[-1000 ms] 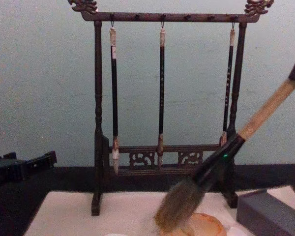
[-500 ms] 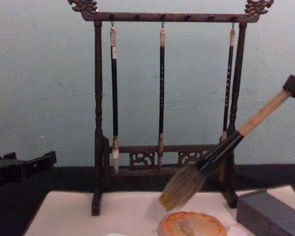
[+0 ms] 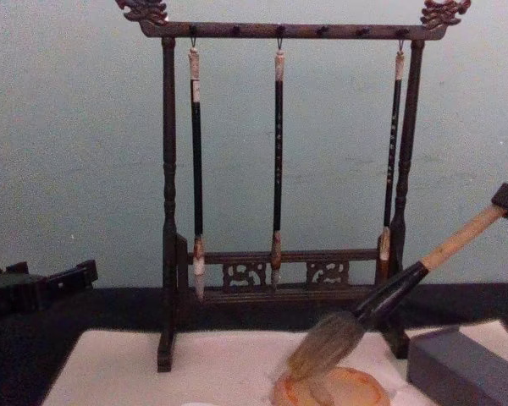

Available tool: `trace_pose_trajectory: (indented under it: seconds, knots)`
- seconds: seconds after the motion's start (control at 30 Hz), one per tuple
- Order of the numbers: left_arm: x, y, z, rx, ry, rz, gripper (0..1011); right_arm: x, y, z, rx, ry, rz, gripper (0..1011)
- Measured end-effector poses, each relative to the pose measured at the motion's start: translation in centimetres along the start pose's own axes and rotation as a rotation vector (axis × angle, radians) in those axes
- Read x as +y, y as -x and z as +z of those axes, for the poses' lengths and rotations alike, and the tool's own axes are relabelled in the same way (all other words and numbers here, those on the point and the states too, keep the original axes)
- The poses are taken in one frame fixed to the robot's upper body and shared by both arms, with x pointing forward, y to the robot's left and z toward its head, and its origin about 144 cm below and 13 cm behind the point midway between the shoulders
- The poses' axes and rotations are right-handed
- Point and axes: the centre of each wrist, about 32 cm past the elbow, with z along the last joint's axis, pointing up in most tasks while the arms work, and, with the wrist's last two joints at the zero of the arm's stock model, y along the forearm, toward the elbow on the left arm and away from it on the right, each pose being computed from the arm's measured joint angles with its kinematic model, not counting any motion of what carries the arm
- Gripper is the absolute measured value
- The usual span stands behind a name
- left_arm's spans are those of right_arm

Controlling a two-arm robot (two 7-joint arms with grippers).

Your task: Pick up the brush from the inkstone, write on the paper, then place the brush back to its original position.

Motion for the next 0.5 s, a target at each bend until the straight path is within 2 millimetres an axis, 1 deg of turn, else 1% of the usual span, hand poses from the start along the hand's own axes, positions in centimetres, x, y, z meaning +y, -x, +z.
trace_pose_trajectory:
  seconds: [0.27, 0.5]
  knots:
    - [0.0, 0.0, 0.0, 0.0, 0.0, 0.0, 1002, -0.2, -1.4, -0.7, 0.084, -0.012, -0.02, 170]
    - [0.0, 0.0, 0.0, 0.0, 0.0, 0.0, 1002, -0.5, -2.2, -1.1, 0.118, -0.012, -0.038, 170]
